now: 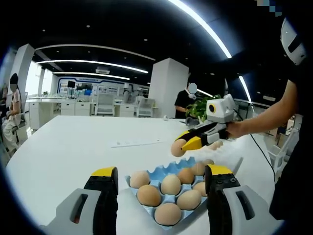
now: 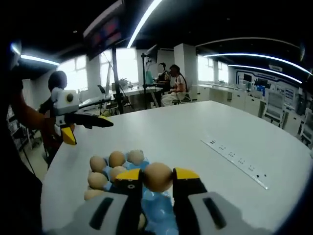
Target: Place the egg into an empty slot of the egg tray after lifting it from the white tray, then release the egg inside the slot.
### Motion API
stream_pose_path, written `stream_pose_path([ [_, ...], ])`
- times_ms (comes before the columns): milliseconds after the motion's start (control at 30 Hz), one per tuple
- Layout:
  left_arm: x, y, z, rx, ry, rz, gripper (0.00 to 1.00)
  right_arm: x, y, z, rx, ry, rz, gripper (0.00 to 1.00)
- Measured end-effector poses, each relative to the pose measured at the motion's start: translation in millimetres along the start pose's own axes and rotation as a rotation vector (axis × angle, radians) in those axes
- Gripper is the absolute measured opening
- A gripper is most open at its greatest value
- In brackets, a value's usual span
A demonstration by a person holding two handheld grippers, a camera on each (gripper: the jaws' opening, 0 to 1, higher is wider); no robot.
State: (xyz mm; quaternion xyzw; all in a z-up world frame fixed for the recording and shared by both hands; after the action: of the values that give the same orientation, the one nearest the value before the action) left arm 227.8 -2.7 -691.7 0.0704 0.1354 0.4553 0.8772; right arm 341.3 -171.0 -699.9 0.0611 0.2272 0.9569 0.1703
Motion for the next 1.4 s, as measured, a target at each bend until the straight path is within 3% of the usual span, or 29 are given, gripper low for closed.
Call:
stream_pose_path([
  [767,3.6,3.9,-1.4,-0.002,-0.011,0.029,0.76,26.2,-55.9,-6.7,0.063,0.011,0.12,0.24],
  [1400,5.0,-1.1,-5.5,0.01,-0.003,0.006,0.73,23.1,-70.0,-15.9,0.127,-0.02,0.151,0.24],
])
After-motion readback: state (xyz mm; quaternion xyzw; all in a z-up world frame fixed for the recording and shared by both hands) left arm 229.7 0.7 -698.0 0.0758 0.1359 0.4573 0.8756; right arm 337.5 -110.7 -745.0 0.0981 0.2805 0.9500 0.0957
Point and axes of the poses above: the point that each gripper's makers call its tool centre point, and the gripper's own axes: y roughly backward along the fingers, x roughly to its left, z roughly out of its top, the point moved 5 cm from there along y, roughly backward along the fingers, and after that the axes turned 5 degrees about x, right-handed, at the moved point
